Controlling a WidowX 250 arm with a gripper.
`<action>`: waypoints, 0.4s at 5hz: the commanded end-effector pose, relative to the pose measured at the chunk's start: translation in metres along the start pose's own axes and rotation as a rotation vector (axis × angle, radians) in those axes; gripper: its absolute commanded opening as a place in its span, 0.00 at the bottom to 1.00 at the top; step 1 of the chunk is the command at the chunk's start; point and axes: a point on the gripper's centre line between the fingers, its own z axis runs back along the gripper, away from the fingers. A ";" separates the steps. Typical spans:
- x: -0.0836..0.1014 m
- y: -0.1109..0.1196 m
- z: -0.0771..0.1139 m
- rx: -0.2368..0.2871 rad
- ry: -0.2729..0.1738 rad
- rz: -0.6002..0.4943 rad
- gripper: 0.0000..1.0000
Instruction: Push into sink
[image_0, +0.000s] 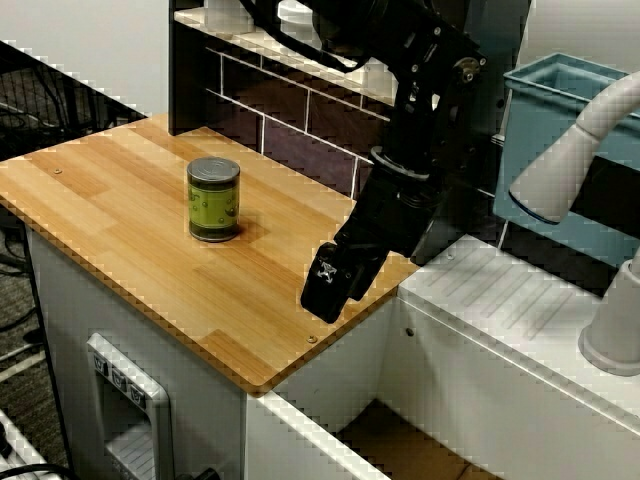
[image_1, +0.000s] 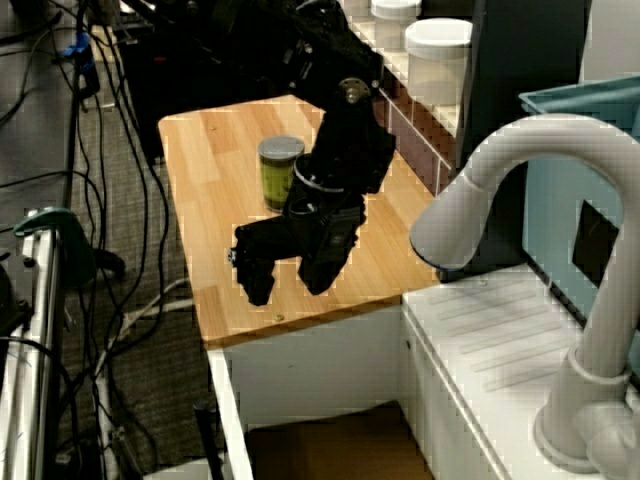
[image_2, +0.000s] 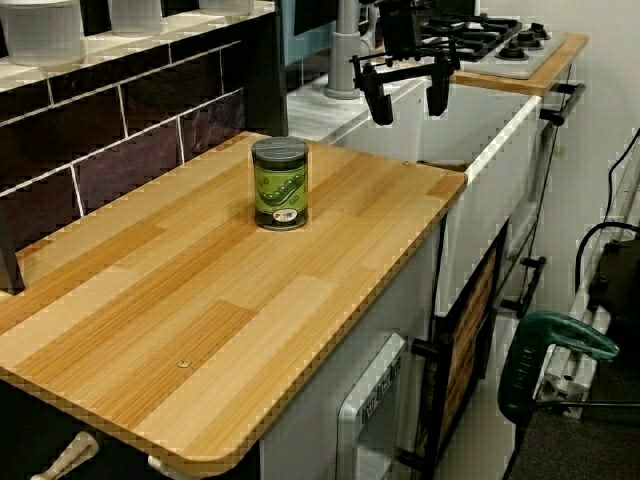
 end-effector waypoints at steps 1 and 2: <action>0.000 0.000 0.000 0.000 0.000 0.000 1.00; -0.031 0.001 0.022 0.042 -0.045 0.010 1.00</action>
